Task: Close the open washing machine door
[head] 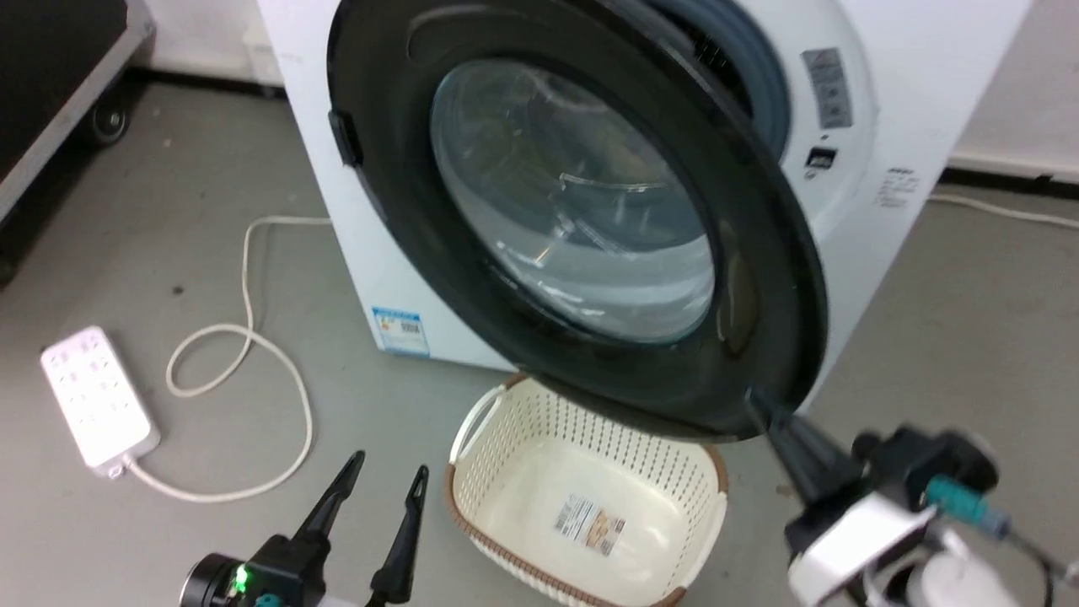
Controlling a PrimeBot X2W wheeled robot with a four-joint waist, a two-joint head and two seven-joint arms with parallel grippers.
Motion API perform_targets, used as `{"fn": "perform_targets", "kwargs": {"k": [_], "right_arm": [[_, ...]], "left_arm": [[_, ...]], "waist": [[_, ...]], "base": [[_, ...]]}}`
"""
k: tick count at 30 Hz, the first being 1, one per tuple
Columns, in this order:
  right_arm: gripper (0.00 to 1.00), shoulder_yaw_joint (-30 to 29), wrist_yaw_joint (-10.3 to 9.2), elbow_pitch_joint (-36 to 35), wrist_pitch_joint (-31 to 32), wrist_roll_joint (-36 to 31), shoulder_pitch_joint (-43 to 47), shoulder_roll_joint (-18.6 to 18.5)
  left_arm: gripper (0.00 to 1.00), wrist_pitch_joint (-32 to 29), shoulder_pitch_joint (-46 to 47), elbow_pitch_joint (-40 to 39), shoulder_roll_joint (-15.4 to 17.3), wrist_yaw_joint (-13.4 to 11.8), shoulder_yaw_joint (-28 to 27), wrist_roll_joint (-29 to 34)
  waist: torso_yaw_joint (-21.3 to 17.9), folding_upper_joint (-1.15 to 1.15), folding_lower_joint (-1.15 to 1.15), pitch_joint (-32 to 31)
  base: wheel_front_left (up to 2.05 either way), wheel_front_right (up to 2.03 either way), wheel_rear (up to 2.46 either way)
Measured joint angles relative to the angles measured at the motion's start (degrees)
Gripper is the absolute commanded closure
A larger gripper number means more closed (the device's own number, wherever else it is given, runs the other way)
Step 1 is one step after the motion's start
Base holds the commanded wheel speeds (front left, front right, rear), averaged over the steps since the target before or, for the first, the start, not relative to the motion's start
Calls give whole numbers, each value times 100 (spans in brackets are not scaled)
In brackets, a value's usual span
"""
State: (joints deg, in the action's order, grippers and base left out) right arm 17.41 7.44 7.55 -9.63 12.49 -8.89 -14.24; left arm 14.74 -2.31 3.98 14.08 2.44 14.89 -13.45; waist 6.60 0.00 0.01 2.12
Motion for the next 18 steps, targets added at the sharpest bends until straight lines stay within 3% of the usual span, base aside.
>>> {"fn": "perform_targets", "kwargs": {"k": [14,16,18], "right_arm": [[100,-148,14,745,266,895,-1841,-1276],[100,-252,14,1109,345,1084,-2360,-1585],[100,-336,14,1300,397,1178,-2629,-1662]], "left_arm": [[0,0,505,-32,-579,127,-113,245],[0,0,648,-63,-689,181,-148,334],[0,0,708,-76,-751,187,-170,372]], "waist": [[538,0,1,986],[702,0,1,1259],[779,0,1,1381]], "base": [[0,0,0],[0,0,0],[0,0,0]]}}
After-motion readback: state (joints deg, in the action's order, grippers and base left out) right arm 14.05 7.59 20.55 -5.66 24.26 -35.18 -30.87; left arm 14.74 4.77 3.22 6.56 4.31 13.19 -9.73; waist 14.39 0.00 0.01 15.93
